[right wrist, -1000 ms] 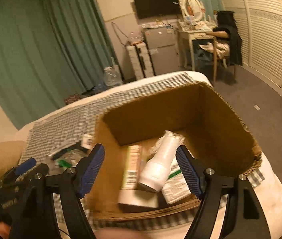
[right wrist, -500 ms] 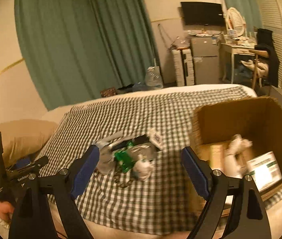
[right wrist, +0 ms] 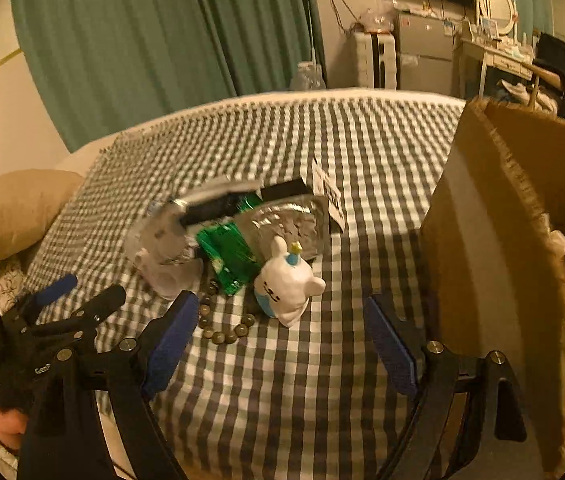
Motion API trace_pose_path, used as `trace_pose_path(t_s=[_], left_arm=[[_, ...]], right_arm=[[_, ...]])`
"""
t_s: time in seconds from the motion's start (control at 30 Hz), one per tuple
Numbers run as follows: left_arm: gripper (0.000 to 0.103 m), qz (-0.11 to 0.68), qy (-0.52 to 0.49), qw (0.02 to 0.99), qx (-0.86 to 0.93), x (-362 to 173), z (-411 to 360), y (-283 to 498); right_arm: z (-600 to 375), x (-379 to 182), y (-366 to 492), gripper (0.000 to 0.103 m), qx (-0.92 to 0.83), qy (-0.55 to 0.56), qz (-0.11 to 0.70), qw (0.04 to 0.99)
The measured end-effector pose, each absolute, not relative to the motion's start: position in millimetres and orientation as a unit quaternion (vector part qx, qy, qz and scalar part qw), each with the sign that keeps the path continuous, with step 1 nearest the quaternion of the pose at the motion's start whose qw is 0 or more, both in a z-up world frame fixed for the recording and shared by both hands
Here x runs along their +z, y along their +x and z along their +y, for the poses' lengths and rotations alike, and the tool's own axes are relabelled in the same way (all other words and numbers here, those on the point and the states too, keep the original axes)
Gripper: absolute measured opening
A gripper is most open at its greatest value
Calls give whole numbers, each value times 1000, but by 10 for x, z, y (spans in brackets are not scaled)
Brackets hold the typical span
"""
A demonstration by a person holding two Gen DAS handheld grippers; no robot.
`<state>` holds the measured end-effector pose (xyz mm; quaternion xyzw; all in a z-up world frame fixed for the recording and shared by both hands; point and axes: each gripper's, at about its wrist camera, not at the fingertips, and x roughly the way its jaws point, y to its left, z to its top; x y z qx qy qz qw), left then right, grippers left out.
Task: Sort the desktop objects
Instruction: 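Move both tools back over the remaining items on the bed, then grasp the floss container with the left tool while the right tool grasps the white bear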
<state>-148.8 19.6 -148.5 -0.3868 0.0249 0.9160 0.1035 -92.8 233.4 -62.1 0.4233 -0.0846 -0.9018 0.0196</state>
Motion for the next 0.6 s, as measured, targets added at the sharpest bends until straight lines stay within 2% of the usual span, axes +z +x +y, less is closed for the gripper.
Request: trace_pose_path(t_s=[0.1, 0.6], left_arm=[[103, 45, -388, 111, 914, -1565, 266, -1583], [103, 49, -379, 214, 899, -1792, 375, -2121]], right_arm=[[2343, -727, -1072, 84, -897, 434, -84, 18], [2367, -1085, -1547, 84, -873, 479, -87, 24]])
